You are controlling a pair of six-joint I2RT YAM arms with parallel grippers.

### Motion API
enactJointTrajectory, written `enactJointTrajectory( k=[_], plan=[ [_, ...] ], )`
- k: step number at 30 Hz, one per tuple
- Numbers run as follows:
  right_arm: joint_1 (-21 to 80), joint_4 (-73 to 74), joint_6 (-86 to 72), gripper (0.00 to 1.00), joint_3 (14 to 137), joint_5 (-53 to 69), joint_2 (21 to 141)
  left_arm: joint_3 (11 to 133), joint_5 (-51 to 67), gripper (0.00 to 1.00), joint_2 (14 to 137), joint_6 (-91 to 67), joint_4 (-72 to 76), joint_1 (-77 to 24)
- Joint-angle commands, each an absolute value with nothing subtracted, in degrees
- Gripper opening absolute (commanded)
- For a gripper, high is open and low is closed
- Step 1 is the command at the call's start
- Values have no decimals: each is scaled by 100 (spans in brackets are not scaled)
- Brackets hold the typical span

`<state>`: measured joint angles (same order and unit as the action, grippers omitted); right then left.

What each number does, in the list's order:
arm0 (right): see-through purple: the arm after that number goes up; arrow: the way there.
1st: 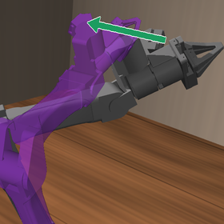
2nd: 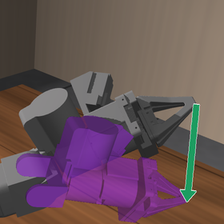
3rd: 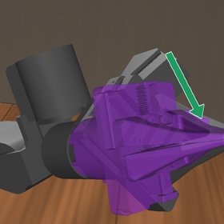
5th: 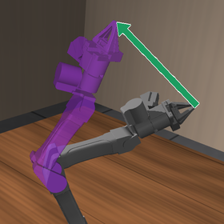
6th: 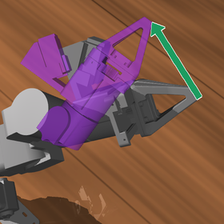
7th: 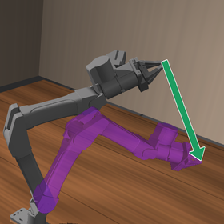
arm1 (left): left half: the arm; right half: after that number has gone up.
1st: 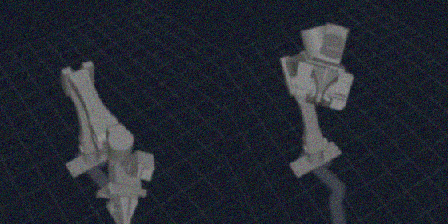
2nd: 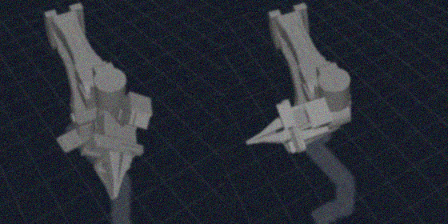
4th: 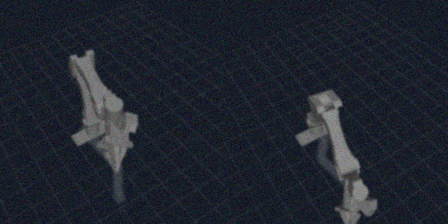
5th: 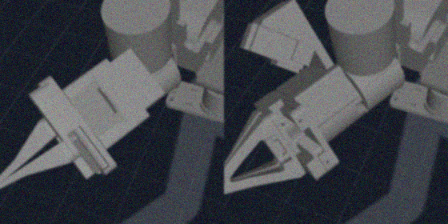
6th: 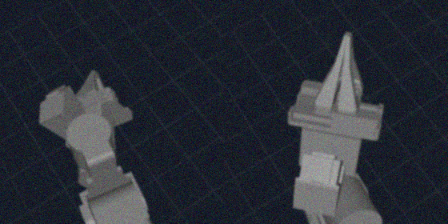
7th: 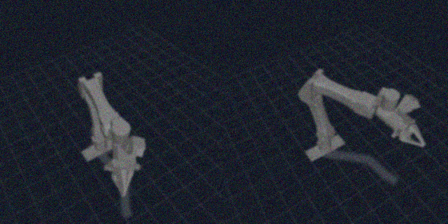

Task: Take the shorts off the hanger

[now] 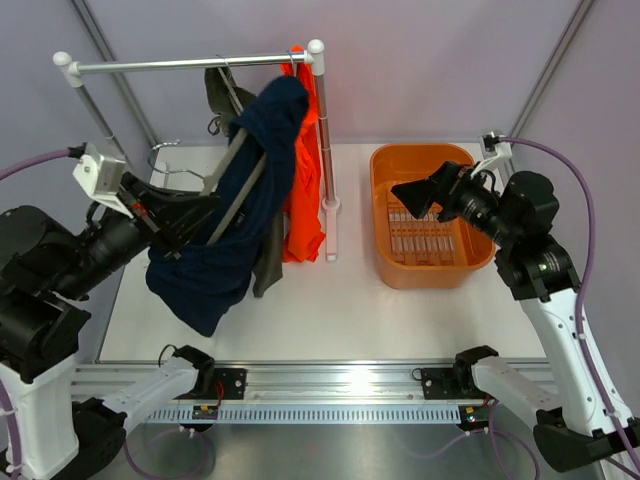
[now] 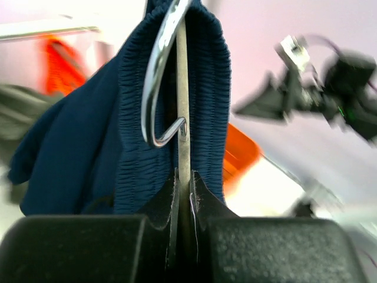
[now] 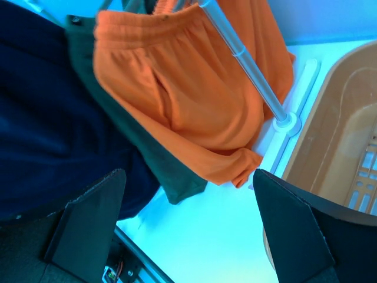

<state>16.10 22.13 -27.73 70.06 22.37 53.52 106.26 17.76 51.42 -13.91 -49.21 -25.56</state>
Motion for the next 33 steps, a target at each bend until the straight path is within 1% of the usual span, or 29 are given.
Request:
enactJointTrajectory(
  k=[1,3,7,10,13,17,20,22,30,33],
  plan=[
    [1758,2583,-2610,99,7549,2162,5045,10390,3392,0,5098,-1318,-4385,-2584],
    [1819,2672,-2602,99,7725,2153,5001,10135,3498,0,5124,-1344,-4456,-2584],
    [2161,2751,-2575,99,7761,1952,4974,9055,3648,0,5247,-1520,-4273,-2610],
    [2451,2865,-2505,97,7761,1610,5124,8501,3246,0,5405,-1512,-4070,-2977],
    [2811,2944,-2409,95,7752,1206,5343,8271,2875,0,5598,-1494,-3859,-3356],
    [3329,3093,-2329,93,7769,564,5694,8296,2173,0,6019,-1433,-3744,-4120],
    [3707,3374,-2268,88,7875,-42,6072,8446,1671,0,6398,-1380,-3692,-4526],
    [3814,3532,-2250,84,7875,-420,6249,8507,1495,0,6609,-1371,-3665,-4614],
    [4052,4033,-2215,82,7831,-1255,6258,8867,906,0,7189,-1310,-3647,-4658],
    [4052,4122,-2145,82,7831,-1345,6301,8973,1019,0,7330,-1283,-3621,-4658]
  ],
)
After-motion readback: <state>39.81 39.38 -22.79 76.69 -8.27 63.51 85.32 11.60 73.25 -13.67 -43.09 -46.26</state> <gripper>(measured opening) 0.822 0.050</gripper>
